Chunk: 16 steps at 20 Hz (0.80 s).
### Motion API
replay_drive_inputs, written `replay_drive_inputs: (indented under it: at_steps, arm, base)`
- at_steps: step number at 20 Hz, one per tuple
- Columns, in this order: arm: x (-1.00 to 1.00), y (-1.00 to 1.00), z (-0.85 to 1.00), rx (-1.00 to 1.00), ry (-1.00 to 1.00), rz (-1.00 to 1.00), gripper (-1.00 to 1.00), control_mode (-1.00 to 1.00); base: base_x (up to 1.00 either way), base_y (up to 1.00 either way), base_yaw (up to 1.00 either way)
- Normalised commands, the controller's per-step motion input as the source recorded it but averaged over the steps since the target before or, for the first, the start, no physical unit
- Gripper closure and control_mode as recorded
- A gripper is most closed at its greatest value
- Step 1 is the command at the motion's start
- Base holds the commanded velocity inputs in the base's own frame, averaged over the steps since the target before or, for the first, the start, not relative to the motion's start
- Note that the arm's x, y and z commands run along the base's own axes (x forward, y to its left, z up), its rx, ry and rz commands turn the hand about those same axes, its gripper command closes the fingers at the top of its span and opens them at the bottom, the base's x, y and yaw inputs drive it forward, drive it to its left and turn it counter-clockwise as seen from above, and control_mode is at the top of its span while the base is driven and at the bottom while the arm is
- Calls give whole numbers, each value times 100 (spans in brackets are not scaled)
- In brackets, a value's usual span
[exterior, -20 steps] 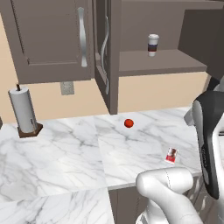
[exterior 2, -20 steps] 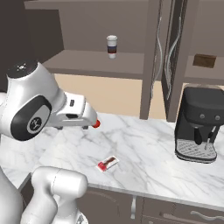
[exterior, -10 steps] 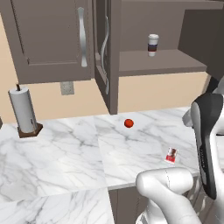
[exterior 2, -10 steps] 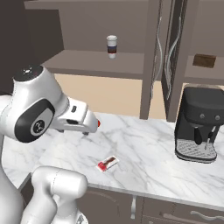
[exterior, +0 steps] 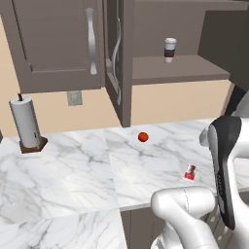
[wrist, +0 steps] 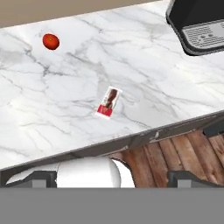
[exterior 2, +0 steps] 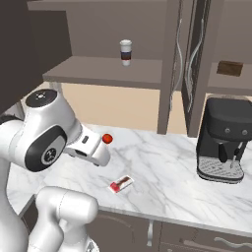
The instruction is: Pick the honey bottle and bar from the counter and place them in the cabinets closest to them.
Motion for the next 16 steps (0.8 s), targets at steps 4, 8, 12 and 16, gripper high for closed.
replay_drive_inputs:
  at_steps: [4, 8, 12, 16]
  arm:
    - [16, 0, -35, 2, 0, -18, -100, -100]
    - [28, 0, -36, 2, 0, -19, -100, -100]
    - [36, 0, -38, 4, 0, -18, -100, -100]
    - [36, 0, -36, 6, 1, -15, -100, -100]
  base:
    - [0, 0, 0]
    - [0, 0, 0]
    - [0, 0, 0]
    - [0, 0, 0]
